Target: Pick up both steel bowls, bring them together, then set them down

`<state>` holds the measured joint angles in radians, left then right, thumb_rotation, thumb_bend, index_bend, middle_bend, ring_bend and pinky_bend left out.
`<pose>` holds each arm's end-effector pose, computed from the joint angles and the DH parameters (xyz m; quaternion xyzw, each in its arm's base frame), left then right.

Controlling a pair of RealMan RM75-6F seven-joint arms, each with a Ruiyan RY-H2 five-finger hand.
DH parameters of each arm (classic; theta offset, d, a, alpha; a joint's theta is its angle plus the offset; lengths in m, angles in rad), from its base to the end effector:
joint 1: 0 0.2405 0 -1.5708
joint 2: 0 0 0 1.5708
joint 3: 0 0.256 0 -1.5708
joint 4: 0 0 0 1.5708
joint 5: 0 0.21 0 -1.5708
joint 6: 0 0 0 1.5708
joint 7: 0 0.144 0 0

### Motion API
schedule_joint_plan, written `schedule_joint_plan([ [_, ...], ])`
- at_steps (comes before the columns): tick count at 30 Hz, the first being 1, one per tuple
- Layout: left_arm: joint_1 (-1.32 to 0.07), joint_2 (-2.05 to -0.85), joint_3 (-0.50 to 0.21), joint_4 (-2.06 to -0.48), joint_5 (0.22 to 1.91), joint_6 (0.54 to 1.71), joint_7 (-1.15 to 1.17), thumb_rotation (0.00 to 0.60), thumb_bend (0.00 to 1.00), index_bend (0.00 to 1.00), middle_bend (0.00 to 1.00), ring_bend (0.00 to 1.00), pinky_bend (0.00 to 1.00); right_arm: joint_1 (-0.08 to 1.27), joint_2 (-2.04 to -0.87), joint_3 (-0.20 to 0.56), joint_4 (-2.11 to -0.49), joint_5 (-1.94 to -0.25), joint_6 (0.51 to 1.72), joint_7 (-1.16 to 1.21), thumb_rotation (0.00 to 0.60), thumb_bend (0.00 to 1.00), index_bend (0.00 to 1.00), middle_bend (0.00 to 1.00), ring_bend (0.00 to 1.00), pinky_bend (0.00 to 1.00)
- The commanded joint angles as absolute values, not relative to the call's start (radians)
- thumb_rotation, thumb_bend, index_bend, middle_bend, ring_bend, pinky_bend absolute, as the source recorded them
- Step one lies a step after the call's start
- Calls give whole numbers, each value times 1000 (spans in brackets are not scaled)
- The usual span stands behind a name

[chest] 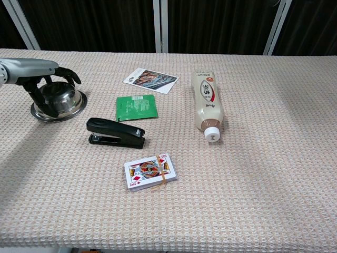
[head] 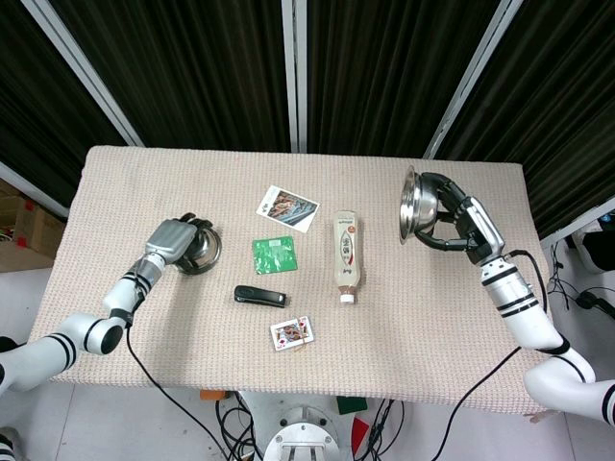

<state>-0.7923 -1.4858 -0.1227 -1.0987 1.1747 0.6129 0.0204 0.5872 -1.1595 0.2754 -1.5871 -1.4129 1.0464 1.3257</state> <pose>-0.2410 0.4007 0.0123 -0.7577 -0.4239 -0.2412 0.4336 -0.1779 -0.3529 0.1305 0.3558 -0.6805 0.6361 0.0753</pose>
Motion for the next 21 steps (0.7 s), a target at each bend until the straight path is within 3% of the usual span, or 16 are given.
schedule_joint_plan([
  [1, -792, -1493, -119, -1092, 1177, 619, 24, 600, 124, 256, 264, 159, 489, 588, -1161, 276, -1586, -1413, 1045, 1326, 600, 216, 595, 520, 498, 653],
  [13, -748, -1479, -168, -1125, 1214, 780, -63, 600, 159, 482, 493, 396, 687, 579, -1152, 283, -1590, -1409, 1051, 1327, 600, 216, 595, 520, 498, 654],
  [21, -631, -1379, -325, -1363, 1260, 1095, -421, 600, 159, 523, 519, 417, 698, 578, -1164, 276, -1586, -1417, 1051, 1326, 600, 216, 595, 520, 499, 655],
])
